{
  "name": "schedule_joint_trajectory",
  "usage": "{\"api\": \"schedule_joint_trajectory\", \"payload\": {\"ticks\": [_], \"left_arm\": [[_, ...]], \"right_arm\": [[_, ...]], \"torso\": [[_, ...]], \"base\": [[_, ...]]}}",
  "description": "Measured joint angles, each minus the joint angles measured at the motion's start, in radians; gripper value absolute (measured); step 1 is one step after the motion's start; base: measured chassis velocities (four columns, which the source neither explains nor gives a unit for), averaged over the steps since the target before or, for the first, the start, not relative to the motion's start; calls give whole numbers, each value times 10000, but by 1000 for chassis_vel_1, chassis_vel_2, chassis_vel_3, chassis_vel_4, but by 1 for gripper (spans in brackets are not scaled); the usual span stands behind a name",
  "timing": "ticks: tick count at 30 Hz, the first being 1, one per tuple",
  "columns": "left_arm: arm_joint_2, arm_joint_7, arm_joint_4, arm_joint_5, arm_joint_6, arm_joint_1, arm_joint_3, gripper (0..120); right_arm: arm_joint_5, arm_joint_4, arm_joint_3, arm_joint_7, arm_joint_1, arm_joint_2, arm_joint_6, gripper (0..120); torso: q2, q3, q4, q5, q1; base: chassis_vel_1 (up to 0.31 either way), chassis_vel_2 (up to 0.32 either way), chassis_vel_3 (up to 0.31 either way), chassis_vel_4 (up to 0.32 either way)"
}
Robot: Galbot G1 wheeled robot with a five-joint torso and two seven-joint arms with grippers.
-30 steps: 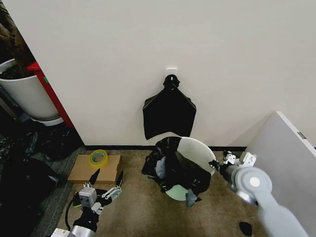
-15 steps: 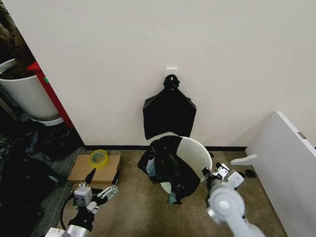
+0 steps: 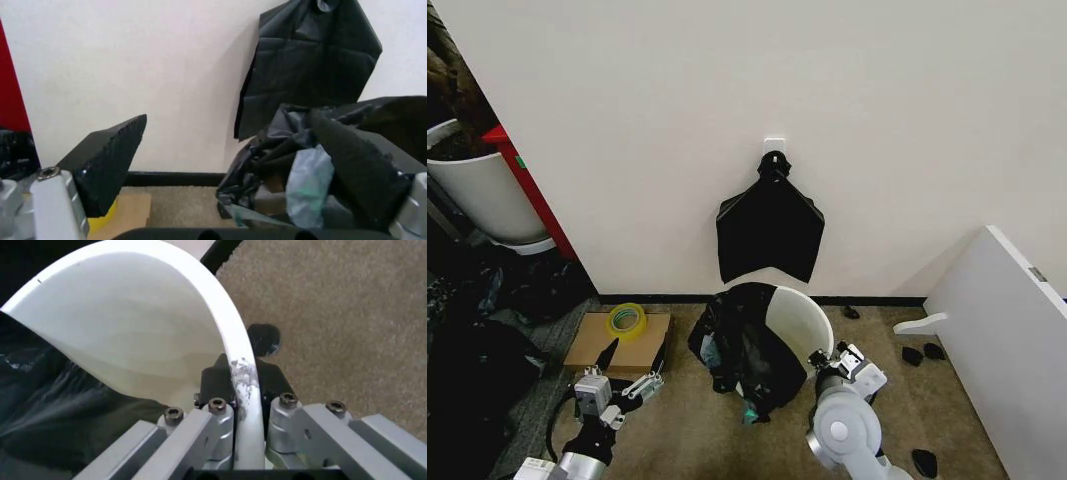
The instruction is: Place the garbage bag over the trash bin.
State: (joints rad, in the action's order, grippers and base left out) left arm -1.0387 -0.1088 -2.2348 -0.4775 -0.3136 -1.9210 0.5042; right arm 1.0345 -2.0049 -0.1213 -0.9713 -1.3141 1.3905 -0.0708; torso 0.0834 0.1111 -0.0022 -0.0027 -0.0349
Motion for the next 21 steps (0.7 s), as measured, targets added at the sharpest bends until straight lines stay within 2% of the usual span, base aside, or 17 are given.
{"api": "schedule_joint_trajectory", "payload": {"ticks": [15, 18, 20, 21], "left_arm": [[-38, 0, 101, 10, 41, 154, -155, 98], [-45, -4, 124, 3, 34, 183, -171, 98], [-48, -6, 126, 0, 33, 189, -174, 98], [-55, -9, 127, -2, 31, 200, -182, 98]], "right_arm": [[-403, 318, 236, 422, -152, 39, 136, 2], [-467, 243, 246, 468, -192, 8, 113, 15], [-492, 212, 247, 467, -212, -14, 101, 19], [-543, 151, 248, 466, -248, -46, 87, 25]], "torso": [[-2, 0, 0, 1, 0], [-1, 0, 0, 1, 0], [-2, 0, 0, 1, 0], [-1, 0, 0, 1, 0]], "base": [[0, 0, 0, 0], [0, 0, 0, 0], [0, 0, 0, 0], [0, 0, 0, 0]]}}
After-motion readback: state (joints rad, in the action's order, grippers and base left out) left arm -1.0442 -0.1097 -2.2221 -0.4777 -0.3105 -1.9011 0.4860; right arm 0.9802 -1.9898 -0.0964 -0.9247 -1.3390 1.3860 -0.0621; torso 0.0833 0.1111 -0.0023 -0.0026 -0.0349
